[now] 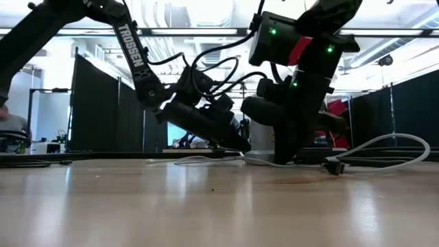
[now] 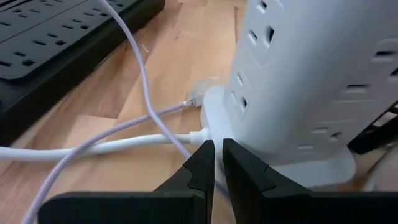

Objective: Insert USB
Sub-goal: Insert the bottom black charger cable into the top white outlet extension, then insert the black charger cable into the bottom white outlet extension

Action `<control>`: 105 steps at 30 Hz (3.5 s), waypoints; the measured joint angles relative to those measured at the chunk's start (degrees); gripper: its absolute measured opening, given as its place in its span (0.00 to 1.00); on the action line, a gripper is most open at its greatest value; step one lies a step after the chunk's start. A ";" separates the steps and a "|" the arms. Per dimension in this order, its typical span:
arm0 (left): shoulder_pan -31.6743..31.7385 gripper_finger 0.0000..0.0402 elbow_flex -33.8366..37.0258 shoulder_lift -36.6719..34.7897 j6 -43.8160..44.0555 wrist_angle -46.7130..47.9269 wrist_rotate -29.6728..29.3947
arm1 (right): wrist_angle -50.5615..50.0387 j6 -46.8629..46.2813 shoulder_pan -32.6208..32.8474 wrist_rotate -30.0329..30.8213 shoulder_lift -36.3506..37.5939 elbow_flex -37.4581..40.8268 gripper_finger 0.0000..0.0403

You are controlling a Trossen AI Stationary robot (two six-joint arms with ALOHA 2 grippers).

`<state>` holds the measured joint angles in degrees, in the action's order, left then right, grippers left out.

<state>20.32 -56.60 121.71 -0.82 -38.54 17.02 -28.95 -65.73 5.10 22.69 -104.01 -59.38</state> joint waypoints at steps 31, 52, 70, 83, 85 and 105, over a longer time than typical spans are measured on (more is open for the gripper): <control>-0.95 0.06 0.11 -0.31 0.90 2.53 2.74 | -1.86 -7.23 -1.46 5.91 -1.01 -0.58 0.04; -1.32 0.06 4.63 -11.72 -6.58 16.64 3.82 | -2.74 9.38 -0.79 -0.71 5.80 -0.67 0.41; -2.08 0.06 25.66 -47.93 7.71 18.86 3.23 | -10.67 -3.70 -4.96 -0.05 18.42 -3.70 0.77; -9.85 0.06 30.12 -63.56 17.00 27.62 0.04 | -20.29 9.26 -13.31 0.35 12.43 -17.44 0.76; -10.49 0.06 30.05 -63.62 17.68 27.76 -0.38 | -20.47 11.05 -13.93 -1.05 10.34 -19.01 0.77; -10.95 0.06 30.10 -63.56 20.69 31.61 -0.62 | -22.61 14.79 -15.39 -3.15 0.98 -21.96 0.73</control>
<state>9.37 -26.50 58.15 19.87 -6.94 16.40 -51.55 -50.94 -10.28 19.54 -103.02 -81.34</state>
